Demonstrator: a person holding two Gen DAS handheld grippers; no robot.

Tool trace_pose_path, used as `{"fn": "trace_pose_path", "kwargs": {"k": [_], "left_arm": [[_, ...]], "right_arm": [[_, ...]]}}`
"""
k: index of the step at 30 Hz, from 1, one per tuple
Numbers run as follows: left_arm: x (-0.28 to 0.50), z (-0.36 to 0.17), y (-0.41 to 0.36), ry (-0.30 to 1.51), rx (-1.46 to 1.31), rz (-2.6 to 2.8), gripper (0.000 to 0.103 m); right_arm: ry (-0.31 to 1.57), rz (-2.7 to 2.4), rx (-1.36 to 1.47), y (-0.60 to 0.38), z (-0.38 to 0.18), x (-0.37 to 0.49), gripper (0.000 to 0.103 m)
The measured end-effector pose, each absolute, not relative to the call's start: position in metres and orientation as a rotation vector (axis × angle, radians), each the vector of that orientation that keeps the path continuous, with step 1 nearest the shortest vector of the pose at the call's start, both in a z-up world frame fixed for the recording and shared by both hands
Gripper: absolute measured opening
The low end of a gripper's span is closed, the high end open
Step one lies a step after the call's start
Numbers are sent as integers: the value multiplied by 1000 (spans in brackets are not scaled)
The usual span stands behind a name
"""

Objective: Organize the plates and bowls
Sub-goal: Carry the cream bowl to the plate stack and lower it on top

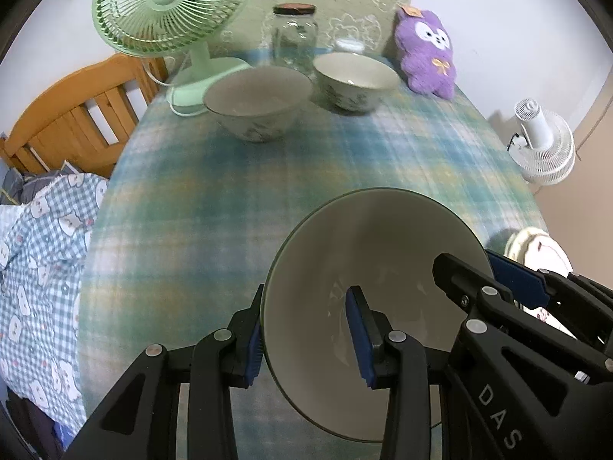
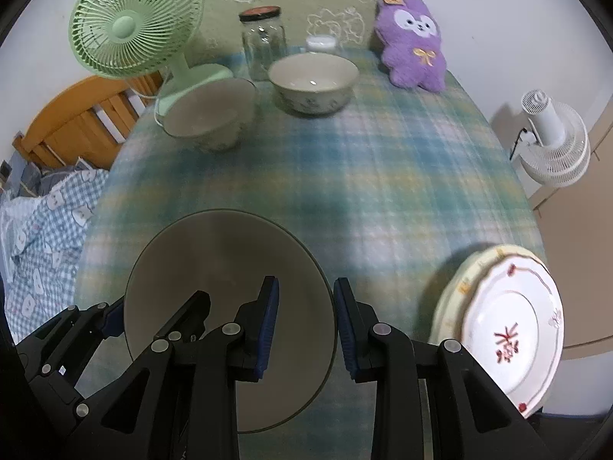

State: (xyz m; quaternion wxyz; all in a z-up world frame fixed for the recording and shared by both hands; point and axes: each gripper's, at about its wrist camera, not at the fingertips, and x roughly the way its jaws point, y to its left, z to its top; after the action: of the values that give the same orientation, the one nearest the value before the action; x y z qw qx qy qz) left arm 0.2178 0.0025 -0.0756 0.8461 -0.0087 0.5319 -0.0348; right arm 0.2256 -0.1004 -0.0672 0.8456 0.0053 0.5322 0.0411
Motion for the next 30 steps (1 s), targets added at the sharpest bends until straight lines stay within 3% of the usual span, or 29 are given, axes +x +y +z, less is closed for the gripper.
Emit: {"fn": "trace_pose_path", "kwargs": {"k": [21, 24, 27, 30], "left_arm": [[175, -107, -38, 1157, -33, -60, 38], [176, -106, -37, 1166, -35, -63, 45], [175, -98, -37, 1143, -16, -62, 60], [175, -88, -37, 1128, -28, -68, 71]], "right_arm": [[1162, 100, -22, -139, -100, 185, 33], [1167, 107, -20, -139, -99, 187, 33], [1142, 133, -15, -139, -95, 188, 35], [1114, 144, -21, -140, -85, 188, 59]]}}
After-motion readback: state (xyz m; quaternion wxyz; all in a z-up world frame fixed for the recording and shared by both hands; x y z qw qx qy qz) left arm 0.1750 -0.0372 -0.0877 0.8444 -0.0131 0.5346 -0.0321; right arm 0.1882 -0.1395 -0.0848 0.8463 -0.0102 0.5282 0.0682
